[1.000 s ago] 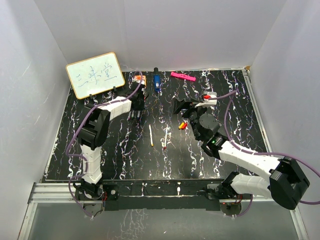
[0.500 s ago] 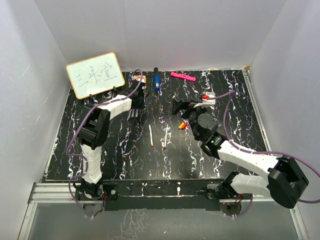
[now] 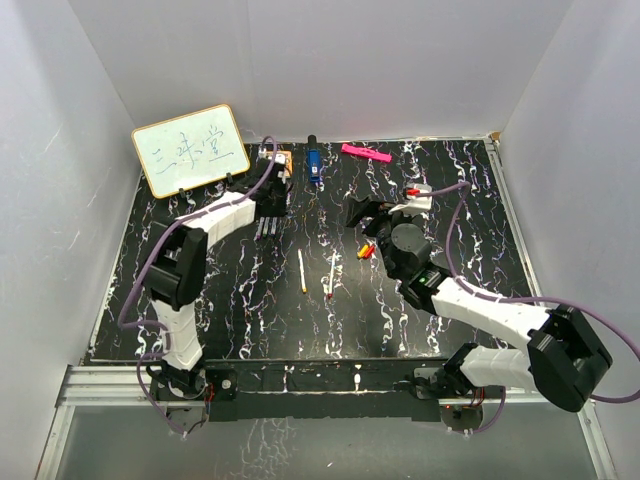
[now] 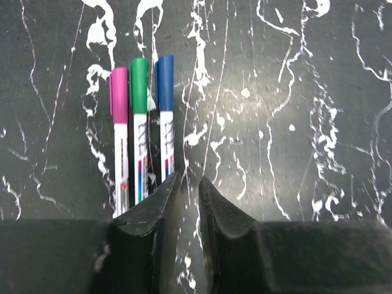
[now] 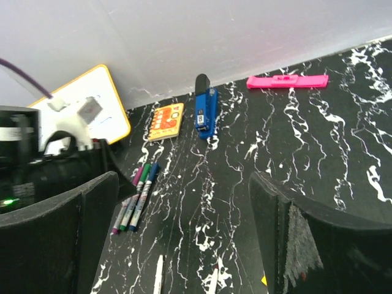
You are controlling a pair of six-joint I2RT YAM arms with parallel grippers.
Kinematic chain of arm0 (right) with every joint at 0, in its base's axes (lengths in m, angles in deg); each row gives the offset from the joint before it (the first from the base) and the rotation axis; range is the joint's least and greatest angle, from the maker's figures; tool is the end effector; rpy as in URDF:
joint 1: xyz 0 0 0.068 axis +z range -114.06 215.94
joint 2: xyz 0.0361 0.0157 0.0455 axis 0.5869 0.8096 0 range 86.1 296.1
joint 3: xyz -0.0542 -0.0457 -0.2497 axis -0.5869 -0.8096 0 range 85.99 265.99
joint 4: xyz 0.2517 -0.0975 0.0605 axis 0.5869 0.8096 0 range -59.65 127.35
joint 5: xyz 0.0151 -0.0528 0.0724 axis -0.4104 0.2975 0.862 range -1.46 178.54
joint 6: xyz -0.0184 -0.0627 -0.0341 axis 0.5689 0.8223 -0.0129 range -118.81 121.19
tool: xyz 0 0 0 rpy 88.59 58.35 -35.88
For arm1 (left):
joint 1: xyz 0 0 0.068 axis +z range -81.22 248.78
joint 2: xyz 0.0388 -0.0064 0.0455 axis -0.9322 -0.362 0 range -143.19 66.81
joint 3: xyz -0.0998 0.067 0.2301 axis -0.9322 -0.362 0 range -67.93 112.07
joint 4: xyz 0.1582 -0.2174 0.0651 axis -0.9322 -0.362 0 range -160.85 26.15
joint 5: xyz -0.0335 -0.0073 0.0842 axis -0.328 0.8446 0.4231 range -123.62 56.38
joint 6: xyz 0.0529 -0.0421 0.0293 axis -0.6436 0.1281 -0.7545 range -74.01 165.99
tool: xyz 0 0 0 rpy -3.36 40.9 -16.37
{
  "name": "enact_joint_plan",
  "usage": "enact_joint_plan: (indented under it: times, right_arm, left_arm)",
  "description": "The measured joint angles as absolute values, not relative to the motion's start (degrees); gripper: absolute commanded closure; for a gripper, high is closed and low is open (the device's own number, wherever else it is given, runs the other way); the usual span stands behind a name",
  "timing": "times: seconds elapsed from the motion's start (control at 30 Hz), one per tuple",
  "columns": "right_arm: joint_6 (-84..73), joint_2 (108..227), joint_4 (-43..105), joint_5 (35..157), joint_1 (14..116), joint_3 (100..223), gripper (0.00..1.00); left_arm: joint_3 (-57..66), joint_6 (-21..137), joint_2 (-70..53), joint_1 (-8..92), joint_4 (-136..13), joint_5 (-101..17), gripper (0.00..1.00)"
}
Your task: Insert the pens into the pen caps
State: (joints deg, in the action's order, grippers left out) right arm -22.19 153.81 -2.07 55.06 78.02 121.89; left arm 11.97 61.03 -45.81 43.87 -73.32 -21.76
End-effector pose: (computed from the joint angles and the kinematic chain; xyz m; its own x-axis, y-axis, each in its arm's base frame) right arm 0.2484 0.1785 0.2598 -0.0522 0.3989 -0.9155 -0.1404 0.9047 0.4022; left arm 0.4297 -0.1856 0.1637 -0.6594 0.0261 -0.7513 0.1065 0.9926 -0.0590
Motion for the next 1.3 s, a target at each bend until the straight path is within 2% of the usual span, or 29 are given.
enact_joint_plan:
  times: [0.17, 0.23, 0.33, 0.47, 0.6, 0.73, 1.3]
  right_arm:
    - [-22.4, 154.5, -0.9, 52.6, 77.8, 121.9, 0.55]
    - [-22.4, 154.5, -0.9, 51.9, 77.6, 121.9, 0.61]
    - [-22.7, 154.5, -0.9, 51.0, 77.2, 121.9, 0.65]
    - [-23.1, 154.5, -0.3, 50.1, 76.5, 121.9, 0.63]
    - [-23.7, 155.0, 0.9, 49.2, 75.9, 121.9, 0.45]
    - [-24.1, 156.0, 3.1, 48.3, 75.8, 121.9, 0.36]
    - [-24.2, 155.2, 3.7, 51.0, 75.7, 121.6, 0.34]
  left_arm:
    - [6.0, 62.2, -38.4, 43.6, -74.0, -24.9, 0.84]
    - [3.5, 62.9, -36.0, 43.2, -74.8, -25.8, 0.82]
    - [-0.1, 63.9, -33.0, 41.7, -76.7, -26.7, 0.80]
    - [-2.8, 65.1, -31.3, 37.8, -79.5, -27.8, 0.76]
    - [-5.2, 67.0, -30.7, 33.3, -81.3, -29.7, 0.71]
    - [-6.3, 68.8, -30.7, 30.6, -83.1, -30.0, 0.66]
    - [-4.2, 71.7, -36.1, 27.8, -84.5, -29.6, 0.61]
